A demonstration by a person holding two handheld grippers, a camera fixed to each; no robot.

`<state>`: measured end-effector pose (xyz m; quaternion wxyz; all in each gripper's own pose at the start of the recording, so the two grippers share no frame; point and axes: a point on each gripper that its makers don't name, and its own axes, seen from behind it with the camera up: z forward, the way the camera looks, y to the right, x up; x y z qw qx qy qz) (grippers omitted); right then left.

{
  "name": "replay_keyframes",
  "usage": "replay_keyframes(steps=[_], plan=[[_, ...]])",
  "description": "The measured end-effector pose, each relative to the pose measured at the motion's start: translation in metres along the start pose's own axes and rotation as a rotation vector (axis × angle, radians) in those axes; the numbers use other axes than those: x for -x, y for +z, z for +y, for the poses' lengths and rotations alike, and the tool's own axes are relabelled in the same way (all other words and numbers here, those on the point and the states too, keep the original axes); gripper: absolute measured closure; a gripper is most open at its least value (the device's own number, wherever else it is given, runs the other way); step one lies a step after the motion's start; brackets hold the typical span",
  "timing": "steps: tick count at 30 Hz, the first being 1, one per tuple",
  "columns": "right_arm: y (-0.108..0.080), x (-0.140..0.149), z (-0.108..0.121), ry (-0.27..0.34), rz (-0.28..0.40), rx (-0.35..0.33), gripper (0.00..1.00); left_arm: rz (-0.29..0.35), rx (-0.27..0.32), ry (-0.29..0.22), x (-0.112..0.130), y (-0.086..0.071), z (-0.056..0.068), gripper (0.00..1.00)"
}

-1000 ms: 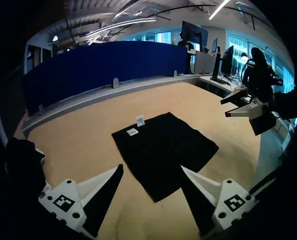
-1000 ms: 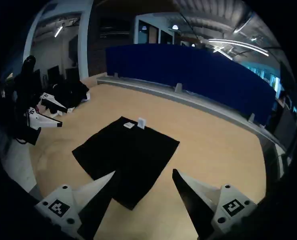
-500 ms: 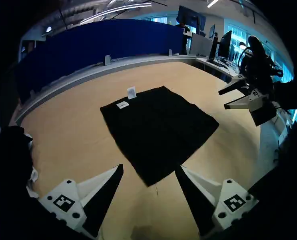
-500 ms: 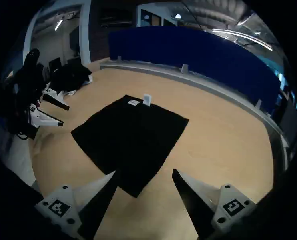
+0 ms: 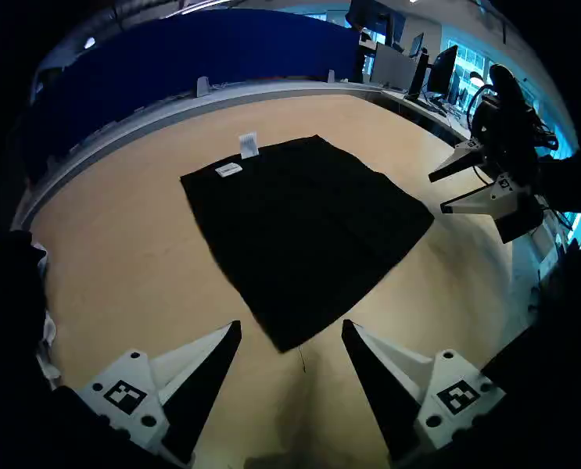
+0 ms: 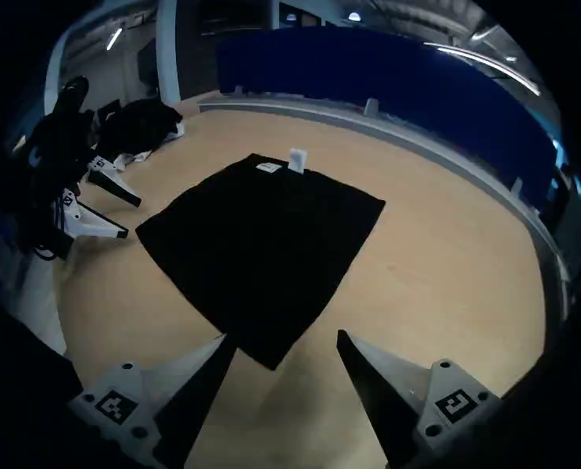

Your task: Fold towel

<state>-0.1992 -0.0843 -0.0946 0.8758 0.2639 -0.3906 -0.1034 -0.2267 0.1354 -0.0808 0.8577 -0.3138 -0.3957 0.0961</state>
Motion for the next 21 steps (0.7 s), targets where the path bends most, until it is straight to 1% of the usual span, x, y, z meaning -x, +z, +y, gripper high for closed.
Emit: replay_keyframes(steps=[9, 14, 18, 19, 21], plan=[[0.011, 0.017, -0.005, 0.017, -0.031, -0.015, 0.06, -0.043, -0.001, 0.006, 0.007, 0.014, -0.003, 0.06], [0.016, 0.023, -0.007, 0.032, -0.047, -0.02, 0.14, -0.063, 0.0, 0.002, 0.009, 0.019, -0.003, 0.11], [0.018, 0.027, -0.008, 0.041, -0.056, -0.022, 0.17, -0.071, -0.011, -0.009, 0.009, 0.019, -0.003, 0.16], [0.018, 0.028, -0.009, 0.042, -0.059, -0.025, 0.21, -0.074, -0.015, -0.012, 0.01, 0.018, -0.004, 0.18], [0.019, 0.03, -0.011, 0.044, -0.064, -0.03, 0.34, -0.08, -0.024, -0.017, 0.011, 0.017, -0.004, 0.2]])
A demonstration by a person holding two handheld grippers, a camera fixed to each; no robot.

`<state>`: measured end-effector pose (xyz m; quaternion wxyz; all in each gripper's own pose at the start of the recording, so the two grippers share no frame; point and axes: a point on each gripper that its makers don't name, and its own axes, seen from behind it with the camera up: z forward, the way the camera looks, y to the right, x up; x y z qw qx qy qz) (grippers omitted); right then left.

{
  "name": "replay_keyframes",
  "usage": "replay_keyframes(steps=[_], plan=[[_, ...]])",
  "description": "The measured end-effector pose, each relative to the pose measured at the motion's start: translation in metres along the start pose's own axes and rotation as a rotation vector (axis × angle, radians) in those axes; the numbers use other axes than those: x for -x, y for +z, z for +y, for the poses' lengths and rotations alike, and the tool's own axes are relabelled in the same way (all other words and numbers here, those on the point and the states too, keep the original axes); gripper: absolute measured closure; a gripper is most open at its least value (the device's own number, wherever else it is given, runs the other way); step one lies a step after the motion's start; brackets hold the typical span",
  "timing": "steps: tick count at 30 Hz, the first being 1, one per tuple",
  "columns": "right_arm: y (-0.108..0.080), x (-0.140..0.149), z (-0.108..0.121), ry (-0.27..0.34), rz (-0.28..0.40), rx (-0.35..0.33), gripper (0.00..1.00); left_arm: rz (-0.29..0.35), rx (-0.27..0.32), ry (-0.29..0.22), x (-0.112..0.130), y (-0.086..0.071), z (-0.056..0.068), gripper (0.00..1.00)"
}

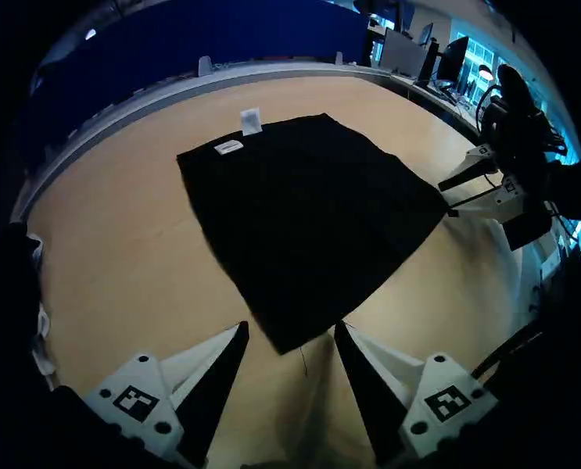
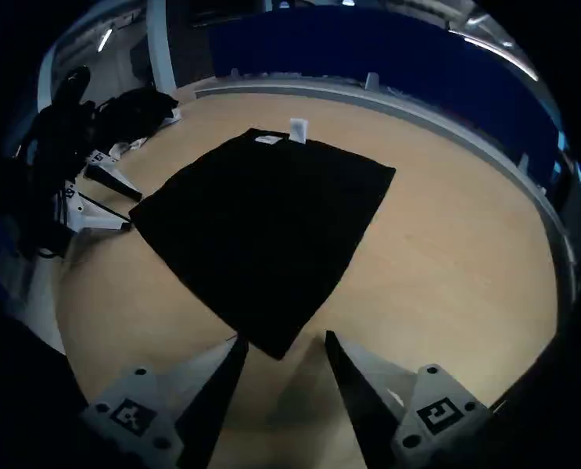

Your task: Fold towel

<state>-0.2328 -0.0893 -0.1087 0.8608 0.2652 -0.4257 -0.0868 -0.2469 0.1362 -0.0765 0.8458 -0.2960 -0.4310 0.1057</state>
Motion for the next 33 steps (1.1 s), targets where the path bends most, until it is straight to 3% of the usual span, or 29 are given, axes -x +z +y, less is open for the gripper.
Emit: replay_keyframes(steps=[4, 10, 14, 18, 33], plan=[[0.0005, 0.0023, -0.0018, -0.005, -0.004, -0.003, 0.5, -0.008, -0.01, -0.005, 0.003, -0.0012, 0.0025, 0.22], [0.0014, 0.0038, -0.0018, -0.005, -0.004, -0.001, 0.53, -0.011, -0.039, -0.006, 0.0052, 0.0001, 0.0017, 0.29], [0.0015, 0.0045, -0.0021, -0.011, -0.008, 0.004, 0.57, -0.016, -0.072, 0.002, 0.0061, 0.0023, -0.0039, 0.44], [0.0014, 0.005, -0.0034, -0.029, -0.011, 0.013, 0.63, -0.023, -0.082, 0.016, 0.0068, 0.0031, -0.0042, 0.48], [-0.0021, 0.0064, -0.006, -0.02, -0.017, 0.01, 0.84, -0.027, -0.105, -0.012, 0.0086, -0.001, -0.0015, 0.83]])
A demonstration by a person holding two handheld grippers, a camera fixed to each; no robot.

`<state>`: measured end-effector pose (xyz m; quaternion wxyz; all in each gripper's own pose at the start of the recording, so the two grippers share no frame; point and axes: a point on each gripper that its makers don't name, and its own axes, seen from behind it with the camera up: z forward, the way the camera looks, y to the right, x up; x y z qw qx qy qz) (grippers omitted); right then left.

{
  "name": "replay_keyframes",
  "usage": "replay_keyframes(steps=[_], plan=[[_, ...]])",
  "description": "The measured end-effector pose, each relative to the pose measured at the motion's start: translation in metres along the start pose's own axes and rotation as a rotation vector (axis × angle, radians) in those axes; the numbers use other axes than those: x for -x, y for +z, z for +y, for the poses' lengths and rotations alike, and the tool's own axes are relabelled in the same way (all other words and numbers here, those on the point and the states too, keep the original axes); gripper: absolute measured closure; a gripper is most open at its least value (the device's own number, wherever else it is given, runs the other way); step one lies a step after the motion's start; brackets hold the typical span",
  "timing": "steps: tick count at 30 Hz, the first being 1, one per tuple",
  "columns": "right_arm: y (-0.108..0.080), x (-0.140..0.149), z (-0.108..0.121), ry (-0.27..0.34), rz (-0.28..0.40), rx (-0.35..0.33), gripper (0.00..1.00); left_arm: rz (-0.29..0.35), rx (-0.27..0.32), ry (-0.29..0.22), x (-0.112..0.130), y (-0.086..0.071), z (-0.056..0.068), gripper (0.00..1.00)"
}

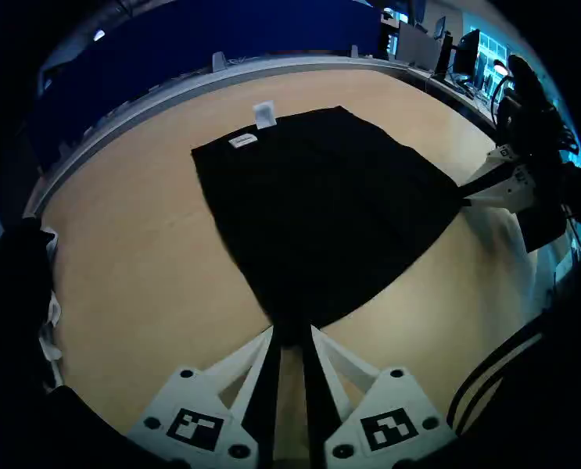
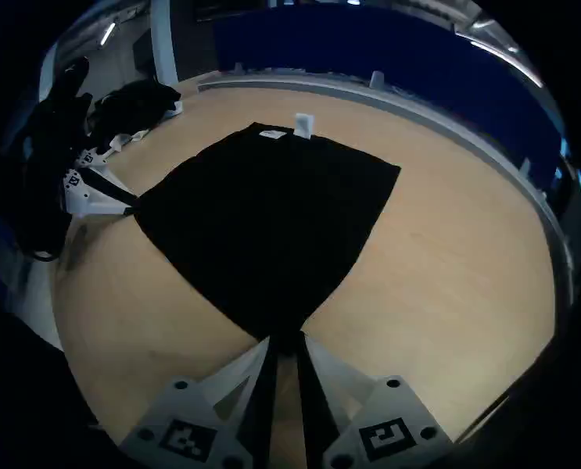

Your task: Fold towel

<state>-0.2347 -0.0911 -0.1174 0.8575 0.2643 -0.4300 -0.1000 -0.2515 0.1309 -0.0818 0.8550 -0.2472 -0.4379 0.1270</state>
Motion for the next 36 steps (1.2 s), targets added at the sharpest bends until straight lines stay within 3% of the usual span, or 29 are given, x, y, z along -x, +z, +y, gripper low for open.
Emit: replay_keyframes(steps=[7, 9, 17, 26, 36], plan=[[-0.004, -0.005, 0.001, 0.007, 0.012, -0.002, 0.86, 0.014, 0.003, -0.007, -0.003, -0.003, 0.005, 0.92], [-0.006, -0.008, 0.003, 0.01, 0.018, -0.001, 0.86, 0.018, 0.001, -0.007, -0.005, -0.004, 0.006, 0.98], [-0.015, -0.02, 0.008, 0.02, 0.045, 0.003, 0.86, 0.037, 0.007, -0.029, -0.013, -0.011, 0.009, 0.99], [-0.019, -0.026, 0.006, 0.014, 0.054, -0.004, 0.86, 0.038, 0.008, -0.009, -0.016, -0.014, 0.013, 0.99], [-0.042, -0.043, 0.009, 0.01, 0.083, -0.007, 0.86, 0.07, 0.025, -0.084, -0.031, -0.041, 0.015, 0.99]])
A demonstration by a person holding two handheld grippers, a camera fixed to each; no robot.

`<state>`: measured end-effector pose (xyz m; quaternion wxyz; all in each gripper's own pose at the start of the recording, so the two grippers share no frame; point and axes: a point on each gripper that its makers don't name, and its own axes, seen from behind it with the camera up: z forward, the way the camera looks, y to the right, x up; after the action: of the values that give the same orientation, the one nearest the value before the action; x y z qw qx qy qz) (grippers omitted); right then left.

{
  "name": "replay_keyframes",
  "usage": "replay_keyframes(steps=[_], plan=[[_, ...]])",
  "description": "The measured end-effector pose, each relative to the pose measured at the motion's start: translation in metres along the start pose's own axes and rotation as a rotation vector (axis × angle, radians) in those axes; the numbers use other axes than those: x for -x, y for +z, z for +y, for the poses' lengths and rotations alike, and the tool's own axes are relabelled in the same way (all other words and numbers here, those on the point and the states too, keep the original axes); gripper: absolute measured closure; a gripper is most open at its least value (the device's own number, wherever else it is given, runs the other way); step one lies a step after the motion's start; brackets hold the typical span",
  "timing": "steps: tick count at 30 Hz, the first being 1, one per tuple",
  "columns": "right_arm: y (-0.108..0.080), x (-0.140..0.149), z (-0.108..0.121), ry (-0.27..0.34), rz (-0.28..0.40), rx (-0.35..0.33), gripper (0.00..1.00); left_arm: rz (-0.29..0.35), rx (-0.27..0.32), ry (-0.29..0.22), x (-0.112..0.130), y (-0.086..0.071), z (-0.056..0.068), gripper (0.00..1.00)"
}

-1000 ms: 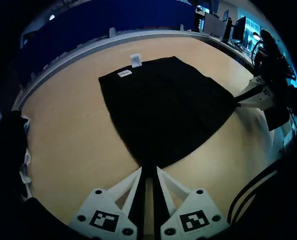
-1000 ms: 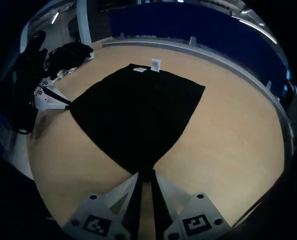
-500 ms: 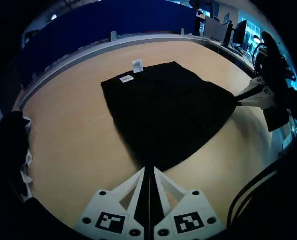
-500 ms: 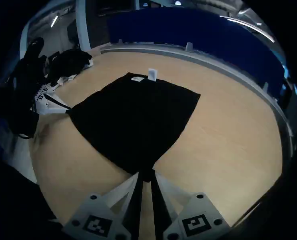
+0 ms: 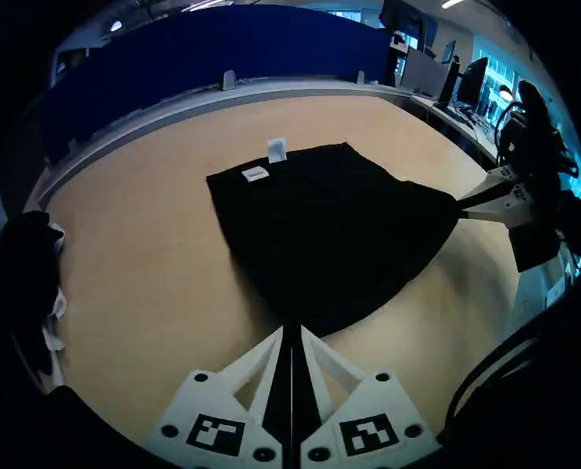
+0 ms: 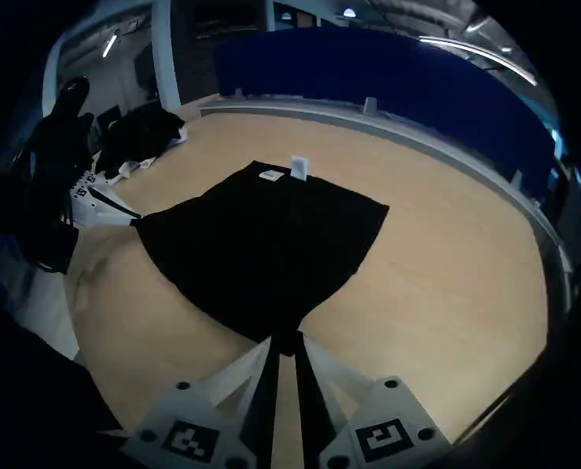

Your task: Fold towel

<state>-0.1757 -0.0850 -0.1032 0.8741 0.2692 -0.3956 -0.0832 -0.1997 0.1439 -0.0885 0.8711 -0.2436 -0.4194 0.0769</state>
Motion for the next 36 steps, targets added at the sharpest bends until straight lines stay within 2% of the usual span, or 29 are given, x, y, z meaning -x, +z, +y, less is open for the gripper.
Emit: replay_keyframes(steps=[11, 17, 20, 27, 32, 36], plan=[[-0.033, -0.01, -0.004, -0.012, -0.021, -0.031, 0.87, 0.037, 0.009, -0.073, -0.021, -0.037, 0.006, 0.99], [-0.05, -0.011, -0.009, -0.031, -0.041, -0.05, 0.86, 0.038, 0.024, -0.115, -0.017, -0.059, 0.018, 0.99], [-0.053, -0.011, -0.009, -0.03, -0.046, -0.054, 0.87, 0.034, 0.031, -0.129, -0.013, -0.065, 0.024, 0.99], [-0.053, -0.011, -0.009, -0.029, -0.063, -0.065, 0.87, 0.044, 0.032, -0.159, -0.018, -0.062, 0.026, 0.99], [-0.05, -0.018, -0.003, -0.035, -0.069, -0.059, 0.87, 0.072, 0.028, -0.172, -0.036, -0.059, 0.021, 0.99], [-0.045, -0.029, 0.006, -0.021, -0.064, -0.056, 0.87, 0.088, 0.02, -0.178, -0.048, -0.054, 0.012, 0.99]])
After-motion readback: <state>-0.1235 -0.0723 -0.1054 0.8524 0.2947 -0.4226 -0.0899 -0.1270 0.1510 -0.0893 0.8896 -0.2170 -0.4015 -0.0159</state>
